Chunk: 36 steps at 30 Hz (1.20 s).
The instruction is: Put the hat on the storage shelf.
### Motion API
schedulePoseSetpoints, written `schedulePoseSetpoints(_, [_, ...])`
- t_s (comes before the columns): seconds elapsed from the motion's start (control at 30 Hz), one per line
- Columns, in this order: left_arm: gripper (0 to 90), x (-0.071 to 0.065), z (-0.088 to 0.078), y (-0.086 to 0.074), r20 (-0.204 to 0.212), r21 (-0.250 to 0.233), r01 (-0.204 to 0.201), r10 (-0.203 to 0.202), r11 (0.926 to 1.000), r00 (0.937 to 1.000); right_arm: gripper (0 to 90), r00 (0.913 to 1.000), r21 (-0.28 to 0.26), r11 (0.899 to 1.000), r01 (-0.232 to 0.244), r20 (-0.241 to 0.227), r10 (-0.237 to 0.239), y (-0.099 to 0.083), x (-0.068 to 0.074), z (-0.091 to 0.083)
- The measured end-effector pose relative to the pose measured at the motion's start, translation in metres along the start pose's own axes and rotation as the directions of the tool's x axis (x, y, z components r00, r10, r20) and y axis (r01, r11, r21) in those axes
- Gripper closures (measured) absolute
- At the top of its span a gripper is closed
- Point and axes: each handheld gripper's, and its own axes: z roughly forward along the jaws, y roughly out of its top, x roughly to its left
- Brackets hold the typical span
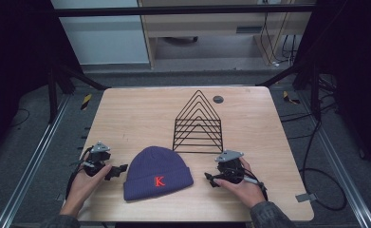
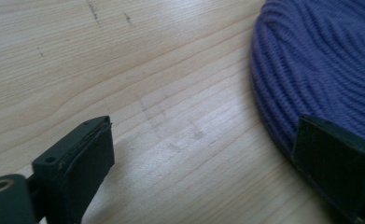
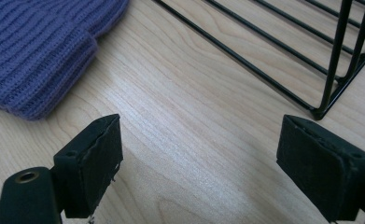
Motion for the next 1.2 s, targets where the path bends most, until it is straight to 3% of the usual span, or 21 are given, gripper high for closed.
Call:
schedulePoseSetpoints(0.1, [9.2, -0.002, -0.006, 0.002, 0.029, -0.015, 0.006, -0.006, 0.9999, 0.9996, 15.5, 1.0000, 0.001, 1.000, 0.004, 0.001, -0.004, 0.001, 0.001, -0.001])
schedulePoseSetpoints(0.37, [16.8, -0.017, -0.007, 0.022, 0.047, -0.030, -0.049, 0.050, 0.9984, 0.9976, 17.4, 0.9998, 0.013, 1.000, 0.019, -0.001, -0.019, 0.001, 0.002, 0.000])
schedulePoseSetpoints(0.4, [17.3, -0.021, -0.002, 0.032, 0.058, -0.016, -0.067, 0.068, 0.9976, 0.9960, 17.4, 0.9998, 0.013, 1.000, 0.019, -0.001, -0.019, 0.001, 0.001, 0.000])
schedulePoseSetpoints(0.47, [17.5, -0.023, 0.001, 0.035, 0.060, -0.008, -0.074, 0.074, 0.9972, 0.9954, 17.4, 0.9998, 0.014, 1.000, 0.018, 0.001, -0.018, 0.001, 0.001, 0.000])
schedulePoseSetpoints(0.5, [18.7, -0.030, 0.008, 0.045, 0.062, 0.019, -0.100, 0.099, 0.9948, 0.9931, 17.7, 0.9998, 0.016, 1.000, 0.019, 0.004, -0.019, 0.001, 0.001, 0.000])
schedulePoseSetpoints(0.57, [19.9, -0.033, 0.012, 0.049, 0.061, 0.033, -0.115, 0.113, 0.9928, 0.9917, 17.7, 0.9998, 0.018, 1.000, 0.020, 0.004, -0.020, 0.001, 0.001, 0.000])
schedulePoseSetpoints(0.67, [23.3, -0.041, 0.024, 0.061, 0.047, 0.092, -0.161, 0.157, 0.9827, 0.9864, 17.8, 0.9997, 0.022, 0.999, 0.023, 0.006, -0.023, 0.001, 0.001, 0.000])
schedulePoseSetpoints(0.7, [24.4, -0.041, 0.024, 0.061, 0.047, 0.092, -0.161, 0.157, 0.9827, 0.9864, 17.8, 0.9997, 0.022, 0.999, 0.023, 0.006, -0.023, 0.001, 0.001, 0.000])
schedulePoseSetpoints(0.8, [26.4, -0.043, 0.034, 0.066, 0.041, 0.133, -0.185, 0.181, 0.9737, 0.9826, 17.8, 0.9997, 0.028, 0.999, 0.022, 0.006, -0.022, 0.000, 0.001, 0.001])
schedulePoseSetpoints(1.1, [35.6, -0.044, 0.052, 0.069, 0.036, 0.191, -0.172, 0.168, 0.9664, 0.9851, 17.5, 0.9996, 0.036, 0.999, 0.029, -0.002, -0.029, 0.000, 0.002, 0.002])
schedulePoseSetpoints(1.2, [42.9, -0.045, 0.053, 0.070, 0.041, 0.201, -0.174, 0.169, 0.9640, 0.9847, 17.5, 0.9996, 0.036, 0.999, 0.029, -0.001, -0.029, 0.000, 0.002, 0.002])
